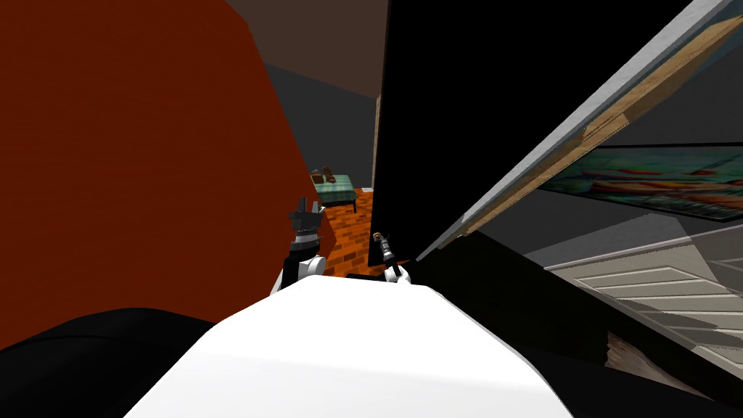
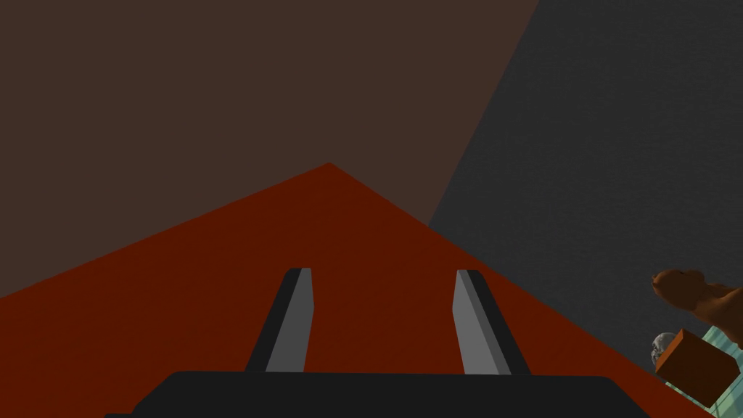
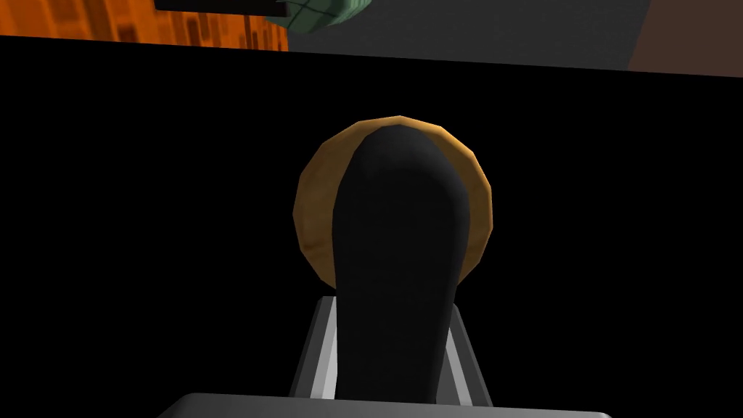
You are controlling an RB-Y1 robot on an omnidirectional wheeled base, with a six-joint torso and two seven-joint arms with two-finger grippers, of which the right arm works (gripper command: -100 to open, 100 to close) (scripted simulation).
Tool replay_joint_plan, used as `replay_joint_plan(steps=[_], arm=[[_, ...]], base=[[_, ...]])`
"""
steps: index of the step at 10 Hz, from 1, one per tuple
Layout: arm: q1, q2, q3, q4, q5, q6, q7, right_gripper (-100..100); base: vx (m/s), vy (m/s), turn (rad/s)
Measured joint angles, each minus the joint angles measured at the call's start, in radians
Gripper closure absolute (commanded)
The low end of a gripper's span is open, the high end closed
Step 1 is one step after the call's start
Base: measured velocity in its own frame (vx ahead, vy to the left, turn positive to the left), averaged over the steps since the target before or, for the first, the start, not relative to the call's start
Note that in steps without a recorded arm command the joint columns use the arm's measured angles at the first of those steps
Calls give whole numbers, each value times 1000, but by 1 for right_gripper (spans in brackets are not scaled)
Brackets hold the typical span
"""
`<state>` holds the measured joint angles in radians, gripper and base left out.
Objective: Push the door open
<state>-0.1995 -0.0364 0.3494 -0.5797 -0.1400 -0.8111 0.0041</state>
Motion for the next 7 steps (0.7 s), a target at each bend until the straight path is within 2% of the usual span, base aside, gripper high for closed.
replay_joint_plan(steps=[1, 2, 3, 4, 5, 6, 7], arm=[[-11, -10, -16, 17, -7, -6, -3, 100], [-12, -11, -30, 18, -12, -8, 0, 100], [-27, -6, -46, 45, -18, -22, 7, 100], [-22, -9, -55, 40, -21, -27, 11, 100], [-3, -16, -55, 2, -20, -11, 13, 100], [-8, -19, -69, 11, -26, -7, 14, 100], [18, -24, -80, -28, -29, 14, 22, 100]], base=[[151, 139, -73], [126, 123, -75], [101, 87, -25], [48, 33, 5], [99, 89, -70], [139, 132, -87], [98, 74, -47]])
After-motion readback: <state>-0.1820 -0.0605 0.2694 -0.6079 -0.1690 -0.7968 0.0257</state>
